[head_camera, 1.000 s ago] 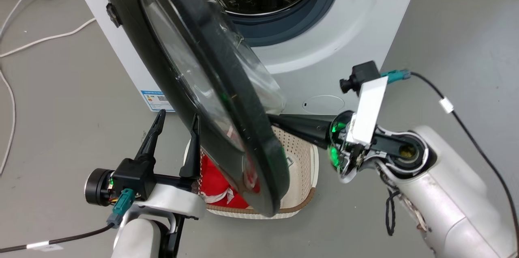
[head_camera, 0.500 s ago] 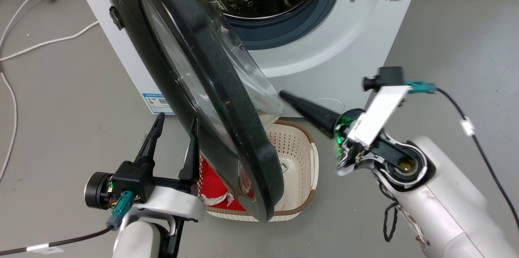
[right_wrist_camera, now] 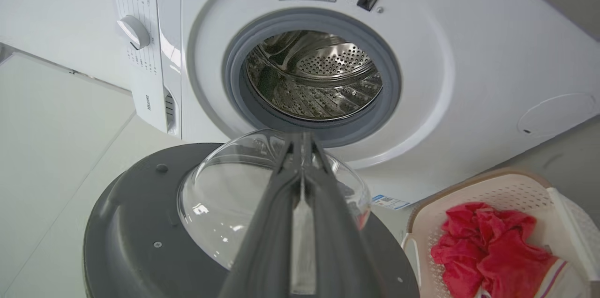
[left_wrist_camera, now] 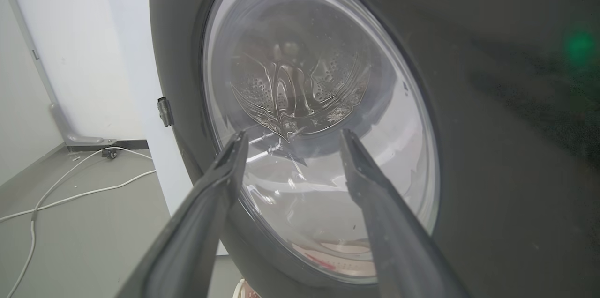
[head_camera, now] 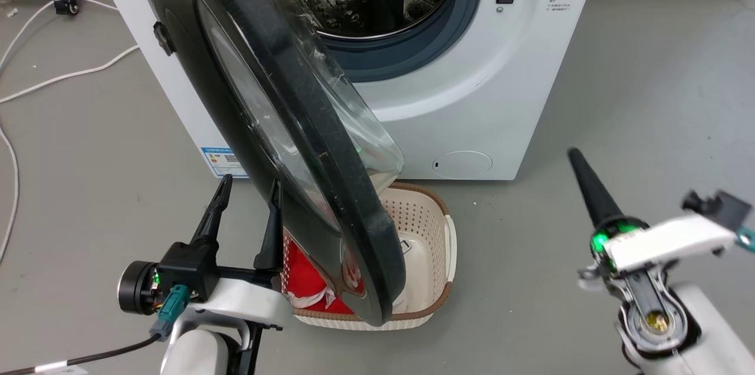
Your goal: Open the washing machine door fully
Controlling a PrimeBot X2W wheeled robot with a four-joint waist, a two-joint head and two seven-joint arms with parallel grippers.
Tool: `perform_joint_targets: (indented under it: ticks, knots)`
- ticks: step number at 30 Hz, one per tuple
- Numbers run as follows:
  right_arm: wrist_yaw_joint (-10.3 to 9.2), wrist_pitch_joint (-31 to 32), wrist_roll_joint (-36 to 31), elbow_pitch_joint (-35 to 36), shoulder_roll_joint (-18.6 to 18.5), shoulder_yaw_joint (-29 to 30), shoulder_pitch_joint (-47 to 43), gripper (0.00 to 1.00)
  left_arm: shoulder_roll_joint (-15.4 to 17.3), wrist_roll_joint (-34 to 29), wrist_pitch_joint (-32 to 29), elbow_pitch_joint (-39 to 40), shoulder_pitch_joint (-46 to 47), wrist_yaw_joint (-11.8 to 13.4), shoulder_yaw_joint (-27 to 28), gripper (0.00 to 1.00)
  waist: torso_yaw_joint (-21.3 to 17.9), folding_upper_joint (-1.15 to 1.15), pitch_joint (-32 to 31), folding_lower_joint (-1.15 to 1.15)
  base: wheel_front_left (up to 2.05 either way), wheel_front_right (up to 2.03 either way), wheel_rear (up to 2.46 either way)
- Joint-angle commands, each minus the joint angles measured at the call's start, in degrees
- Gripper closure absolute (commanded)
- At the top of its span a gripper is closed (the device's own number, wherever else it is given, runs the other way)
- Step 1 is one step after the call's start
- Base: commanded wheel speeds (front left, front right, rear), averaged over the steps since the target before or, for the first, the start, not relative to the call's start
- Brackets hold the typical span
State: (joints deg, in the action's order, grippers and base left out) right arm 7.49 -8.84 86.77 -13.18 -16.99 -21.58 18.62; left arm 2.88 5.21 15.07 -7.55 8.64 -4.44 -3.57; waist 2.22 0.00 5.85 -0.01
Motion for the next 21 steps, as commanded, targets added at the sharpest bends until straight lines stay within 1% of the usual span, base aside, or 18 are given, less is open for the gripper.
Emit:
perform_joint_targets:
  ticks: [1,2,4,7,9,11,13,14,15,17,21]
  knots:
    - [0.0,-2.2,-1.4,0.0,-0.4,0.9,-1.9,0.0,0.0,0.0,0.1,-0.2,-0.5,0.4,0.1,0.0,-0.1,0.0,-0.2,0.01,0.0,0.0,0.0]
    - [0.0,-5.1,-5.4,-1.1,-0.6,3.3,-4.9,0.0,0.0,0.1,0.1,-0.3,-0.9,0.5,0.5,0.0,-0.5,0.0,-0.5,0.01,0.0,0.0,0.0]
    - [0.0,-5.6,-6.7,-1.4,-0.1,4.4,-5.7,0.0,0.0,0.1,0.1,-0.3,-1.1,0.5,0.6,0.0,-0.7,0.0,-0.6,0.01,0.0,0.0,0.0]
    - [0.0,-6.3,-13.4,-2.6,0.5,8.6,-7.6,0.0,0.0,0.1,0.1,-0.4,-1.2,0.6,1.0,0.0,-1.1,0.0,-0.6,0.01,0.0,0.0,0.0]
    - [0.0,-6.3,-21.0,-2.4,2.1,14.1,-8.5,0.0,0.0,0.0,0.1,-0.4,-1.2,0.6,1.1,0.0,-1.4,0.0,-0.7,0.01,0.0,0.0,0.0]
    - [0.0,-6.3,-29.2,-1.2,4.8,19.0,-9.9,0.0,0.0,0.0,0.1,-0.4,-1.2,0.6,1.3,0.0,-1.6,0.0,-0.6,0.01,0.0,0.0,0.0]
    - [-0.01,-6.3,-40.3,1.0,6.3,23.7,-11.1,0.0,0.0,-0.1,0.1,-0.5,-1.1,0.6,1.4,0.0,-1.8,0.0,-0.7,0.01,0.0,0.0,0.0]
    - [-0.01,-6.3,-45.1,2.4,7.7,25.7,-11.7,0.0,0.0,-0.1,0.1,-0.5,-1.1,0.6,1.4,0.0,-1.9,0.0,-0.7,0.01,0.0,0.0,0.0]
    - [-0.01,-6.3,-49.1,3.8,9.4,27.2,-12.4,0.0,0.0,-0.1,0.1,-0.5,-1.1,0.6,1.5,0.0,-1.9,0.0,-0.7,0.01,0.0,0.0,0.0]
    - [-0.01,-6.3,-57.4,6.7,11.1,29.5,-13.7,0.0,0.0,-0.1,0.1,-0.5,-1.1,0.6,1.7,0.0,-2.0,0.0,-0.8,0.01,0.0,0.0,0.0]
    - [-0.01,-6.3,-70.3,12.2,13.1,31.0,-16.0,0.0,0.0,-0.2,0.1,-0.7,-1.4,0.6,1.9,0.0,-2.2,0.0,-1.2,0.01,0.0,0.0,0.0]
